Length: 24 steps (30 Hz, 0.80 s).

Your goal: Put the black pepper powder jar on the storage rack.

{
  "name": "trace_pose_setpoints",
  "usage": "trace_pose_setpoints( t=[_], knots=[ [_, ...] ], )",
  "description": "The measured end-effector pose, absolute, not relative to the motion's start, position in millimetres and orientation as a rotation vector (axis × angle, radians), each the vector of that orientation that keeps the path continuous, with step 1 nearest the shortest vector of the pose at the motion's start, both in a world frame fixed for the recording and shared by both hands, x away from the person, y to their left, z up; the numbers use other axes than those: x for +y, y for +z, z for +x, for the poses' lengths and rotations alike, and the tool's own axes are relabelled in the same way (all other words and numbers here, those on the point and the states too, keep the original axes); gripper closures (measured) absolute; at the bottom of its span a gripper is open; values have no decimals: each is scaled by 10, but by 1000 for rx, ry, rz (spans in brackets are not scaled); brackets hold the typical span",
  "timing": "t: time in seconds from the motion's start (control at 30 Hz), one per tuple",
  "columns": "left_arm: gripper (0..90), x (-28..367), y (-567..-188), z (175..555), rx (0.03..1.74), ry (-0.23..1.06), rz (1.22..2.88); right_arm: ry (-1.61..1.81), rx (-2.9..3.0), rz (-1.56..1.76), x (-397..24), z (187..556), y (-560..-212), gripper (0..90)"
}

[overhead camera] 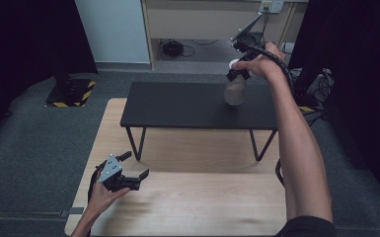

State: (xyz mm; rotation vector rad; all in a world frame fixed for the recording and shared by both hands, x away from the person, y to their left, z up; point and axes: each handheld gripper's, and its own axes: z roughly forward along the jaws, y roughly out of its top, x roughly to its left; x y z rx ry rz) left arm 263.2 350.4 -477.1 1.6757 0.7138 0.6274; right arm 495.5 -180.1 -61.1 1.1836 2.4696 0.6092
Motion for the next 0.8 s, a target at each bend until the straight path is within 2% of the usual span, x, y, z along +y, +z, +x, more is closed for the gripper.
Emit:
trace_pose_setpoints(
  t=[0.8],
  knots=[
    [25, 3503, -4772, 2639, 710, 621, 1679, 551, 2426, 1278, -2031, 4993, -690, 334]
  ],
)
